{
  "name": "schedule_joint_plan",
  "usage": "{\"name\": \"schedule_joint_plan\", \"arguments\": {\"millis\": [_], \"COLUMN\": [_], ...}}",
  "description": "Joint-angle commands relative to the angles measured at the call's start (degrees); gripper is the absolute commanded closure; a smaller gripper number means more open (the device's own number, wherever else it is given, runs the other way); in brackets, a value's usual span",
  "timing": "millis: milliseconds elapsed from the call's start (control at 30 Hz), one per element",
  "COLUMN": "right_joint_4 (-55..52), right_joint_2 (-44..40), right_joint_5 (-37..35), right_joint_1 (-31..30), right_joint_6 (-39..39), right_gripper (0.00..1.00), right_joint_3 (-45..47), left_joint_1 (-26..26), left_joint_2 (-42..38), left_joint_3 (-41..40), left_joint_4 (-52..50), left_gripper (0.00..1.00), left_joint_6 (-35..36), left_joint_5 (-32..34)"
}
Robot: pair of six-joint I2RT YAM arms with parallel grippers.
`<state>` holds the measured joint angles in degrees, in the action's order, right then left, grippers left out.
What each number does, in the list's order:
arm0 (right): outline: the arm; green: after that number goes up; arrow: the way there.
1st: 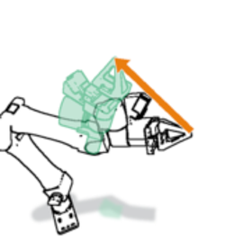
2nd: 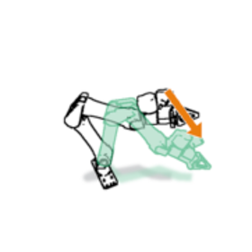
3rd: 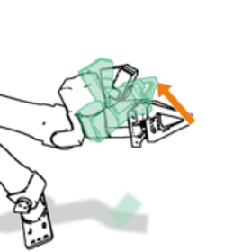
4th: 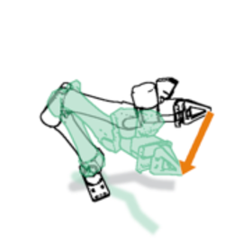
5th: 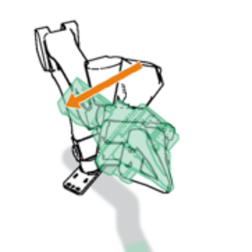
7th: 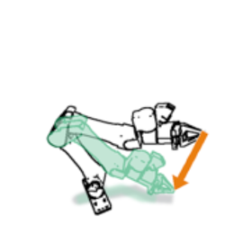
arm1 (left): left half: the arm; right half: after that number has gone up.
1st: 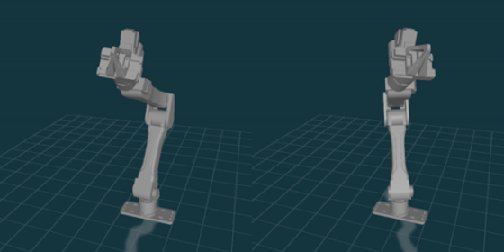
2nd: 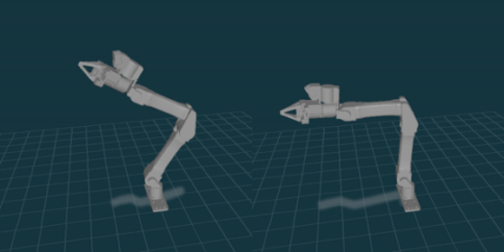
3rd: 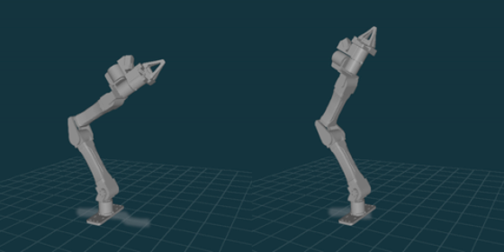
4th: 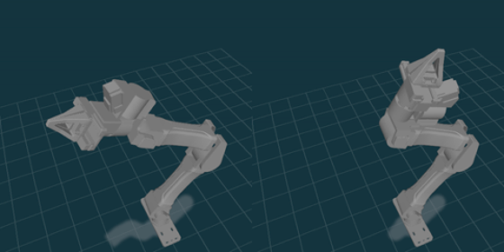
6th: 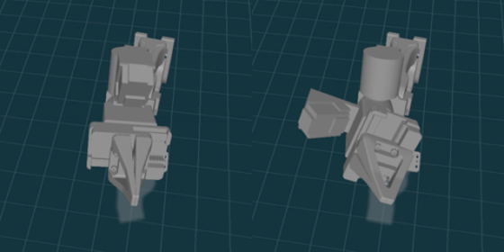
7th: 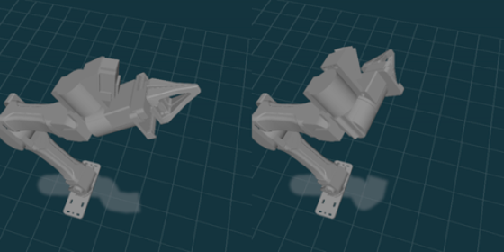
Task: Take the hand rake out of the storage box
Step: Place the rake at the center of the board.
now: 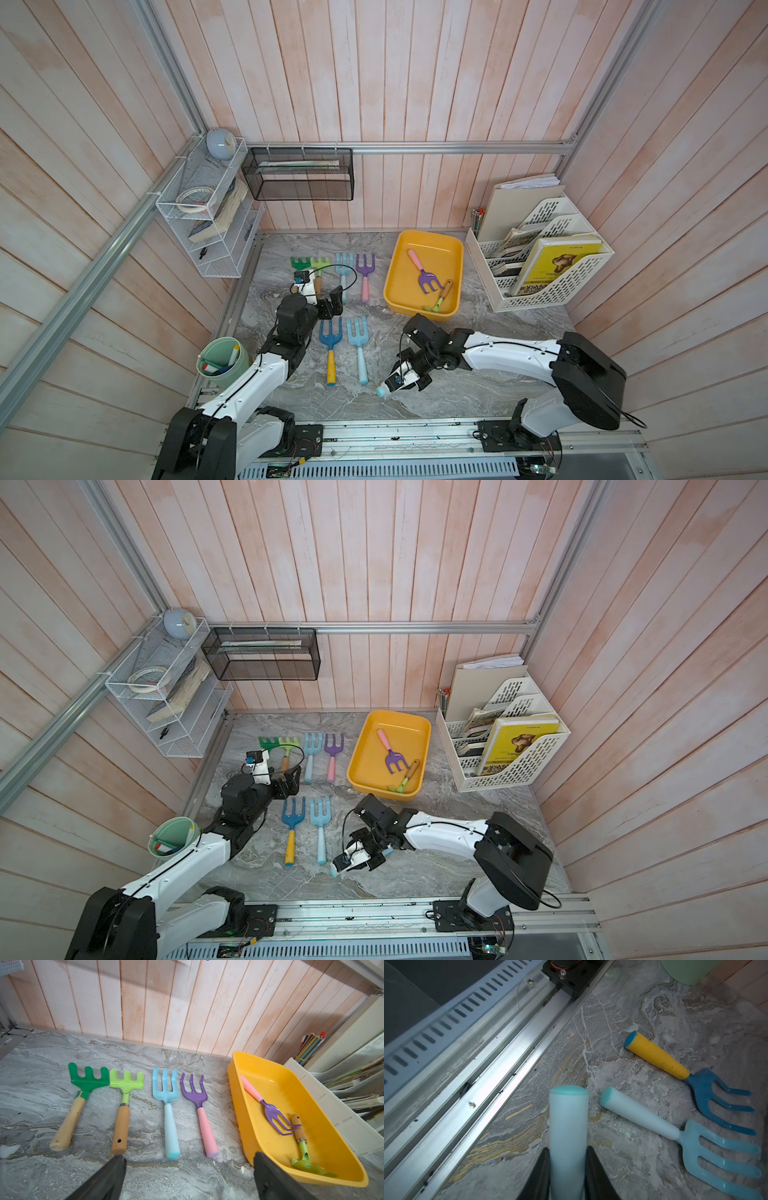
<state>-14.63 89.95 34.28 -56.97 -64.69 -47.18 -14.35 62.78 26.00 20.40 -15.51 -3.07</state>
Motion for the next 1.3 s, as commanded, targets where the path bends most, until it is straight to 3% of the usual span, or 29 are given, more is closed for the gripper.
{"name": "schedule_joint_plan", "arguments": {"millis": [0,200,367,433,467,500,533,767,833,900,967,1000,1100,1267], "right_joint_4": [-4.94,-4.99,-9.6,-9.55,-9.25,-9.25,-9.36,-9.75,-3.85,5.98,20.15,20.91,16.4,19.0], "right_joint_2": [4.56,11.78,14.84,15.1,14.78,14.58,14.09,8.21,2.83,-3.62,-9.24,-11.15,-13.83,-17.99], "right_joint_5": [-4.66,-14.42,-12.66,-13.13,-13.27,-13.19,-13.11,-15.21,-15.42,-18.59,-33.86,-39.9,-40.44,-34.34], "right_joint_1": [-0.42,-0.46,-0.08,0.18,0.32,0.44,0.62,1.36,2.69,3.97,4.35,4.58,9.07,24.66], "right_joint_6": [-4.48,-7.5,-9.49,-9.69,-9.67,-9.82,-10.0,-5.42,1.22,13.06,35.14,42.06,54.77,80.61], "right_gripper": [1.0,1.0,0.98,0.85,0.68,0.39,0.03,0.02,0.02,0.02,0.02,0.02,0.02,0.02], "right_joint_3": [-3.03,-5.58,-8.96,-8.87,-8.46,-8.25,-8.09,-8.33,-5.36,-0.37,4.53,4.65,2.78,6.63], "left_joint_1": [0.28,0.22,0.25,0.2,0.27,0.21,0.2,0.2,0.2,-0.25,-2.05,-3.91,-11.11,-25.99], "left_joint_2": [0.07,0.67,0.94,0.83,0.91,1.01,1.19,1.43,0.36,-0.74,-1.87,-2.49,-3.61,-2.51], "left_joint_3": [0.63,0.29,0.56,0.57,0.55,0.59,0.52,1.2,0.26,-0.82,-2.34,-3.32,-5.37,-2.84], "left_joint_4": [0.99,1.72,2.79,2.95,3.07,3.26,3.39,2.65,3.68,4.68,6.16,7.05,8.34,-3.77], "left_gripper": [0.0,0.0,0.0,0.0,0.0,0.0,0.0,0.0,0.0,0.0,0.0,0.0,0.0,0.0], "left_joint_6": [1.81,3.26,5.22,5.47,5.58,5.58,5.62,4.68,4.27,3.87,4.58,5.2,8.84,16.13], "left_joint_5": [-3.54,-5.34,-8.53,-9.34,-9.81,-10.15,-10.62,-11.36,-12.04,-13.31,-15.25,-14.83,-16.88,-12.42]}}
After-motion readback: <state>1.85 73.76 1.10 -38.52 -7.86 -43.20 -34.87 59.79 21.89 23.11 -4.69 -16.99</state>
